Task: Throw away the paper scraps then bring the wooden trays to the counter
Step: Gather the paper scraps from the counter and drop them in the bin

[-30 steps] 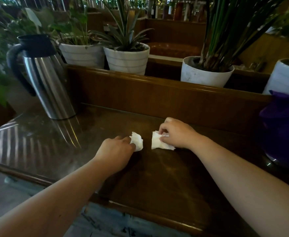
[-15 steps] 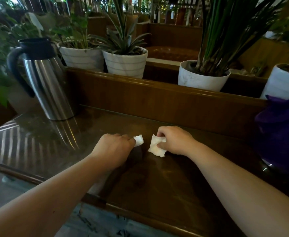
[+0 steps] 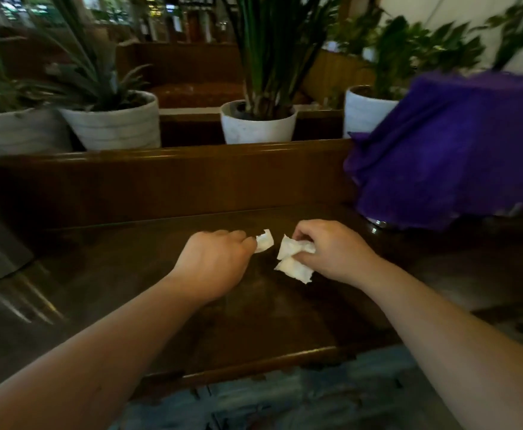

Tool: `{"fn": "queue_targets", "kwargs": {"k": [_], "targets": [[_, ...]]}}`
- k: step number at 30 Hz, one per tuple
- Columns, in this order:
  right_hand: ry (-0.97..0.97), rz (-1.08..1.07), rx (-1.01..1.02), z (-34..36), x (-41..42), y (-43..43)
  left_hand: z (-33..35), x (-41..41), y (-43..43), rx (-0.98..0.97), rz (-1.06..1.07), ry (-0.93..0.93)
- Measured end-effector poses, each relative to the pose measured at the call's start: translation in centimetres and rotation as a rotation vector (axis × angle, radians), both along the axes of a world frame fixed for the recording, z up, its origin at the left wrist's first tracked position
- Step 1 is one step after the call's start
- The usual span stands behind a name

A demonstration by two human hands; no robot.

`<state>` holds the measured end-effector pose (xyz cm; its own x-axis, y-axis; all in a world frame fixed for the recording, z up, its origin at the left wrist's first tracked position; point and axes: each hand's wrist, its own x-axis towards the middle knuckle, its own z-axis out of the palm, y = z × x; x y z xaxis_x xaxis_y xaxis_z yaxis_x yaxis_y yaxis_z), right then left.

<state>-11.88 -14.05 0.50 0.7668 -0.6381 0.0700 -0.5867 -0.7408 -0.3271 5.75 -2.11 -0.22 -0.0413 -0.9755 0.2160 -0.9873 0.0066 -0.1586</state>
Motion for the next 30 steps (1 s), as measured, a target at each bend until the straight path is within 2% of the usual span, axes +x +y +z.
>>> {"fn": "queue_targets", "kwargs": {"k": [8,15,20,26,30], "targets": [[-0.092,-0.380,0.050,-1.2,-12.8,5.7,0.1,-9.6,-2.0,0.063,-0.318,0.046],[-0.076,-0.632,0.000,-3.5,-25.6,9.3,-1.7,-20.7,-2.4,-0.085,-0.647,-0.022],[-0.138,-0.788,0.081,-6.8,-36.9,10.7,-4.5,-31.5,-4.3,-0.067,-0.833,-0.053],[-0.120,-0.841,0.153,-12.0,-46.4,10.9,-9.2,-42.1,-6.5,0.053,-0.897,-0.113],[-0.088,-0.898,0.251,-16.3,-50.4,10.1,-13.9,-46.7,-8.1,0.196,-0.854,-0.128]]}}
